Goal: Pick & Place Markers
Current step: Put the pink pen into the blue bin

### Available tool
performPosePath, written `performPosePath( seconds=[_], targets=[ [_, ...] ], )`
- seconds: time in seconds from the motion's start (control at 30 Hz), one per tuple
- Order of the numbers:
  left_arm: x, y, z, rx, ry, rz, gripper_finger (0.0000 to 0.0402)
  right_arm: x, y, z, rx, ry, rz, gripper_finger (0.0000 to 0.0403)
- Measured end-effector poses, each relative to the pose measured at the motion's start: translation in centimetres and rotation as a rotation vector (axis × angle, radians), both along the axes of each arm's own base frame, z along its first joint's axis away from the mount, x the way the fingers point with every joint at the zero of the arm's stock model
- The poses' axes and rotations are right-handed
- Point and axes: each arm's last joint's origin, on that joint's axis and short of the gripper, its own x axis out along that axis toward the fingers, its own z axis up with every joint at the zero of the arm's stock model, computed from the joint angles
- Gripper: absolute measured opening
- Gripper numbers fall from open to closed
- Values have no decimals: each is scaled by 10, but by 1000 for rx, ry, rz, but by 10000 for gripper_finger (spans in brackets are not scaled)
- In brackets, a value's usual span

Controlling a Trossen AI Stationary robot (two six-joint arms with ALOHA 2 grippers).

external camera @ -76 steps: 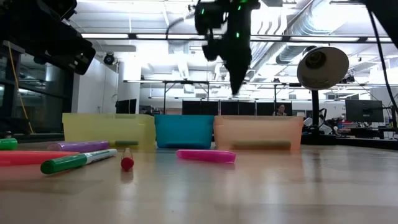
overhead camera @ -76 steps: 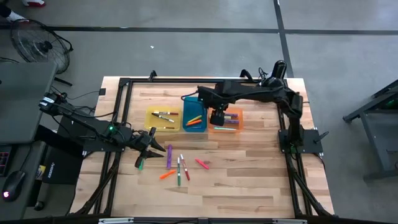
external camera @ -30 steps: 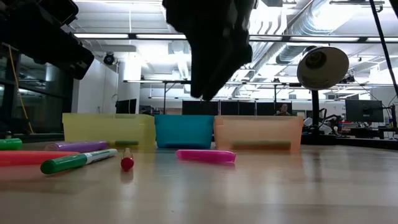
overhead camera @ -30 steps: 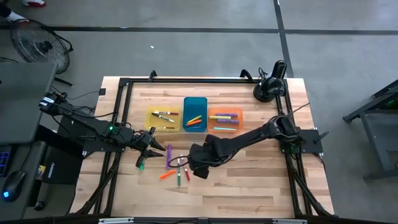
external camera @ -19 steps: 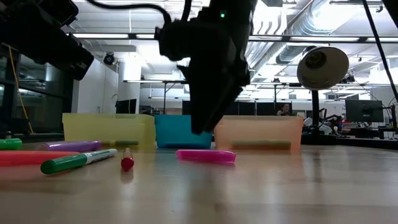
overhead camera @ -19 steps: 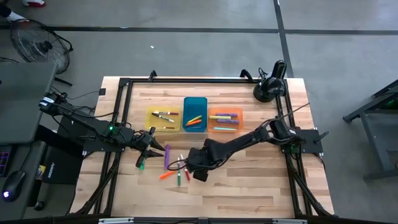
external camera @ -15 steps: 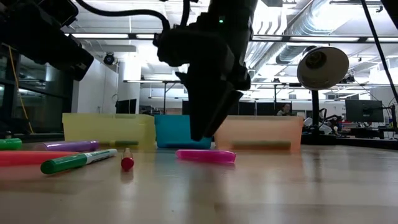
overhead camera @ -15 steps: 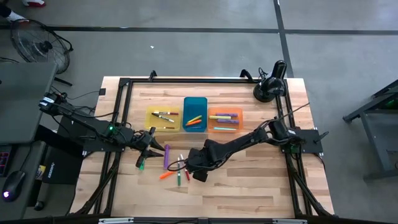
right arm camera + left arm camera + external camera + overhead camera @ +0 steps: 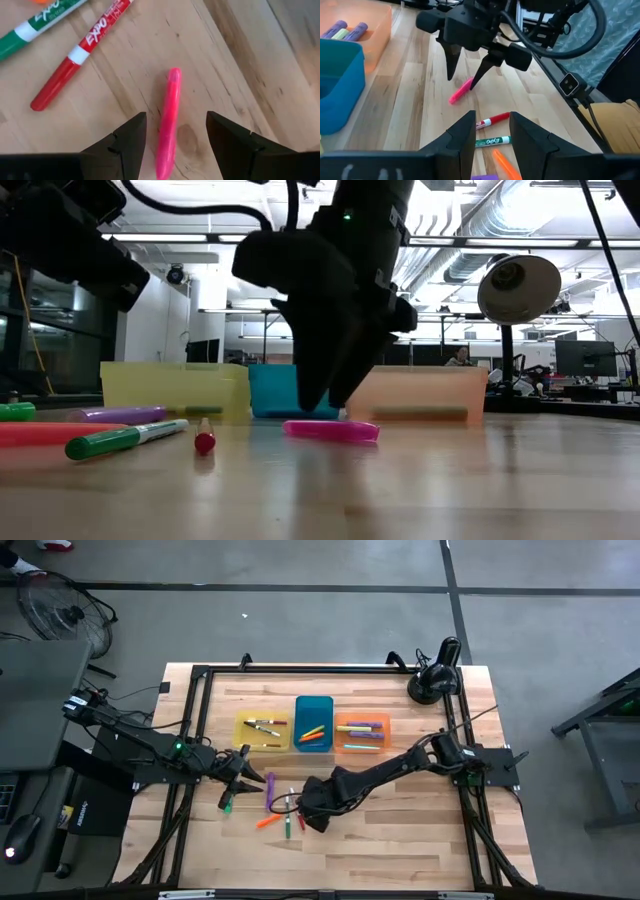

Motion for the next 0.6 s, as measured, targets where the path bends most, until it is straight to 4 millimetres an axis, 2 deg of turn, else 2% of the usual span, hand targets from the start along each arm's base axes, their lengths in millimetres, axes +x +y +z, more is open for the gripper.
performPosePath(
  seconds=[0.3,0.6],
  targets=[
    [-1,0,-2,-5,28,5,117,0,-1,-2,-22,-12,-72,194],
    [-1,0,-2,-8,28,6,117,4,0,-19,-13,11,-88,194]
  ],
)
